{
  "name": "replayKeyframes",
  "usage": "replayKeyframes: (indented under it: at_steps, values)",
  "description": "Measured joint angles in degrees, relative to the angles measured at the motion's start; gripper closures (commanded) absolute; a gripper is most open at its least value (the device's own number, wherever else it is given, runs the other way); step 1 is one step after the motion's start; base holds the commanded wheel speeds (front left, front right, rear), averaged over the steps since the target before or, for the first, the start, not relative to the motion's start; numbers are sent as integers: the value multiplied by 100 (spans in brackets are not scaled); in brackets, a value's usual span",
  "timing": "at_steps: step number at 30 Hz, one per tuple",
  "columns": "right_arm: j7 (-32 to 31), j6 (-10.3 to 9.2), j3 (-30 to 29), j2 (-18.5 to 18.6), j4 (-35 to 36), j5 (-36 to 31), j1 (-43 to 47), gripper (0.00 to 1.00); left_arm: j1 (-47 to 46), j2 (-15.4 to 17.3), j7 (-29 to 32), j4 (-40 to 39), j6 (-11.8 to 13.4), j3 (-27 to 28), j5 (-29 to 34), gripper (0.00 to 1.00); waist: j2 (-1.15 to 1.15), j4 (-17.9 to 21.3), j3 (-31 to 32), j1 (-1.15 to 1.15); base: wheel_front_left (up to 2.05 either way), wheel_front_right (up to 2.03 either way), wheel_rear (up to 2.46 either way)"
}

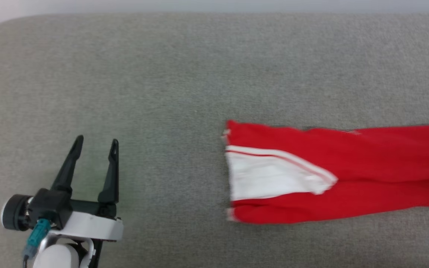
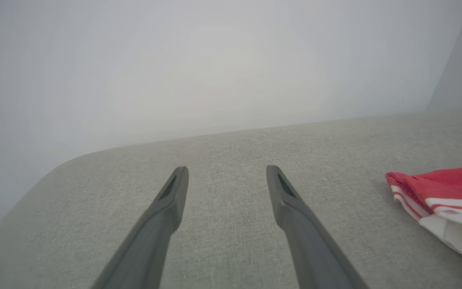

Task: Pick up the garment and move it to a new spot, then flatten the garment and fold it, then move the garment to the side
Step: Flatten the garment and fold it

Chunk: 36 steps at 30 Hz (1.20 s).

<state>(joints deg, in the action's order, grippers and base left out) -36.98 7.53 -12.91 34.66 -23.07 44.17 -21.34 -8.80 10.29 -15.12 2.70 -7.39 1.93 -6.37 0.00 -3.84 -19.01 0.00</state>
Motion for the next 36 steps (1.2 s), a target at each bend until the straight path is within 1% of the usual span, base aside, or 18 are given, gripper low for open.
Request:
replayKeyframes:
  at_steps: [7, 9, 11, 13, 17, 20, 24, 25, 29, 36]
  values:
    - [376, -1, -867, 499, -616, -380, -276, 100, -89, 27, 0, -65, -1, -41, 85, 0, 0, 225, -194, 0, 0, 0, 0]
    - [494, -1, -1078, 646, -802, -599, -322, 100, -94, -8, 0, -24, -1, 2, 89, 0, 0, 267, -213, 0, 0, 0, 0]
    - [548, -1, -1187, 751, -959, -722, -369, 100, -100, -77, 0, -12, -1, 46, 90, 0, 0, 288, -200, 0, 0, 0, 0]
    - [559, -1, -1174, 734, -1000, -753, -424, 100, -91, -146, 0, 24, -1, 75, 92, 0, 0, 291, -158, 0, 0, 0, 0]
    - [439, -1, -803, 632, -789, -743, -430, 100, -12, -276, 0, 120, -1, 120, 90, 0, 0, 302, -42, 0, 0, 0, 0]
    - [237, -2, -397, 530, -402, -669, -177, 100, 27, -283, 0, 153, -1, 120, 88, 0, 0, 301, 57, 0, 0, 0, 0]
    - [81, -2, -9, 325, 314, -481, 103, 100, 104, -297, 0, 147, -1, 43, 67, 0, 0, 279, 192, 0, 0, 0, 0]
    - [45, -2, 71, 244, 514, -459, 158, 100, 121, -305, 0, 113, -1, -24, -47, 0, 0, 269, 227, 0, 0, 0, 0]
    - [-196, -1, 424, -186, 1214, -264, 364, 100, 271, -292, 0, 102, -9, -130, -190, 0, 0, 210, 372, 0, 0, 0, 0]
    - [-455, -2, 1112, -583, 2002, -176, 568, 100, 378, -293, 0, 107, -9, -286, -290, 0, 0, -12, 544, 0, 0, 0, 0]
